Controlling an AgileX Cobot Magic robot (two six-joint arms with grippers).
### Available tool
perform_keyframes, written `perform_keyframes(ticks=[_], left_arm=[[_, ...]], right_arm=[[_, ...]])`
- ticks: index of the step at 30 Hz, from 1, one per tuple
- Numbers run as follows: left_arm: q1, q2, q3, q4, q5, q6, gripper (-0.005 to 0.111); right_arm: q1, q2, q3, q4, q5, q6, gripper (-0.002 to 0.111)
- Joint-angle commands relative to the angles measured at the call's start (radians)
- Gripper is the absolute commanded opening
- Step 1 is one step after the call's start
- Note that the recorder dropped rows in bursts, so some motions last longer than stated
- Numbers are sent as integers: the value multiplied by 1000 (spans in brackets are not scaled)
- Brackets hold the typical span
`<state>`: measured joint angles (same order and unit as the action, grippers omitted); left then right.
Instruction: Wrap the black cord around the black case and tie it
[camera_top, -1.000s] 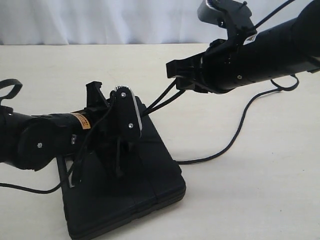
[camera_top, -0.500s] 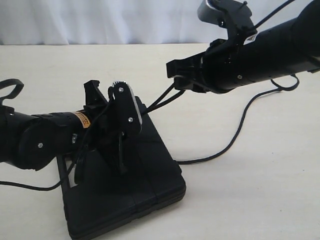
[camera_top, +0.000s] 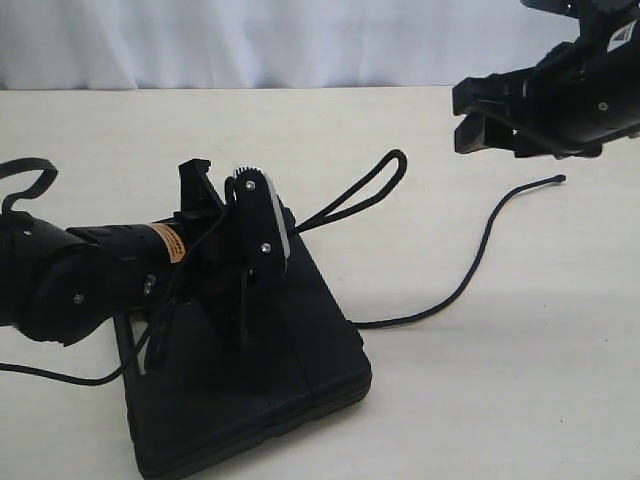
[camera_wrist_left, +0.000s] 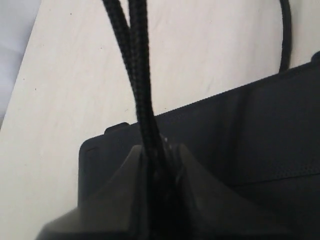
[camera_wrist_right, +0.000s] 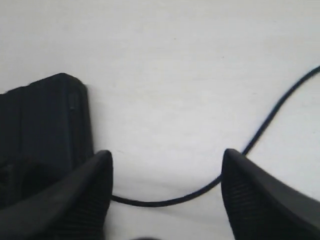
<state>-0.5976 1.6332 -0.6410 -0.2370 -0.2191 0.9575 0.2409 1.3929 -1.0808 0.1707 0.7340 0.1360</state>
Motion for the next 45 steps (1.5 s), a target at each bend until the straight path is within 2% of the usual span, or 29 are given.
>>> perform_keyframes(ticks=[1, 3, 5, 6, 7, 8, 11, 13, 16, 20, 24, 26, 28, 31, 36, 38, 41, 45], left_arm=[[-7, 1, -2, 92, -52, -13, 0], [-7, 1, -2, 105, -70, -13, 0], [-7, 7, -2, 102, -90, -18, 0], [-7, 19, -2, 106, -90, -20, 0], [-7, 29, -2, 106, -91, -20, 0], [-7, 49, -2, 108, -96, -20, 0], [-7, 65, -2, 121, -106, -20, 0], [-7, 67, -2, 121, -115, -20, 0], [-7, 67, -2, 121, -127, -20, 0], [-7, 67, -2, 121, -132, -20, 0], [-7, 67, -2, 121, -132, -20, 0], [-7, 67, -2, 121, -132, -20, 0], [-7, 67, -2, 121, -132, -20, 0], [-7, 67, -2, 121, -132, -20, 0], [-7, 67, -2, 121, -139, -20, 0], [-7, 67, -2, 121, -143, -20, 0], [-7, 67, -2, 121, -145, -20, 0], [-7, 67, -2, 121, -154, -20, 0]], right_arm=[[-9, 24, 10, -52, 4, 66, 60], [-3, 28, 10, -12, 2, 48, 60], [5, 20, 10, 76, 13, -102, 57], [5, 11, 10, 137, 20, -206, 48], [5, 7, 10, 169, 20, -241, 42], [5, -12, 10, 226, -4, -264, 31], [5, -28, 10, 306, -14, -307, 20], [5, -20, 10, 330, 31, -345, 17], [5, 23, 10, 361, 92, -374, 17], [5, 35, 10, 544, 129, -522, 17], [5, 37, 10, 512, 124, -513, 17], [5, 37, 10, 484, 119, -498, 23], [5, 37, 10, 440, 97, -465, 36], [5, 46, 10, 447, 82, -457, 43], [5, 94, 12, 469, 69, -457, 35], [5, 108, 12, 489, 71, -459, 25], [5, 115, 12, 537, 77, -497, 4], [5, 115, 17, 577, 84, -519, 5]])
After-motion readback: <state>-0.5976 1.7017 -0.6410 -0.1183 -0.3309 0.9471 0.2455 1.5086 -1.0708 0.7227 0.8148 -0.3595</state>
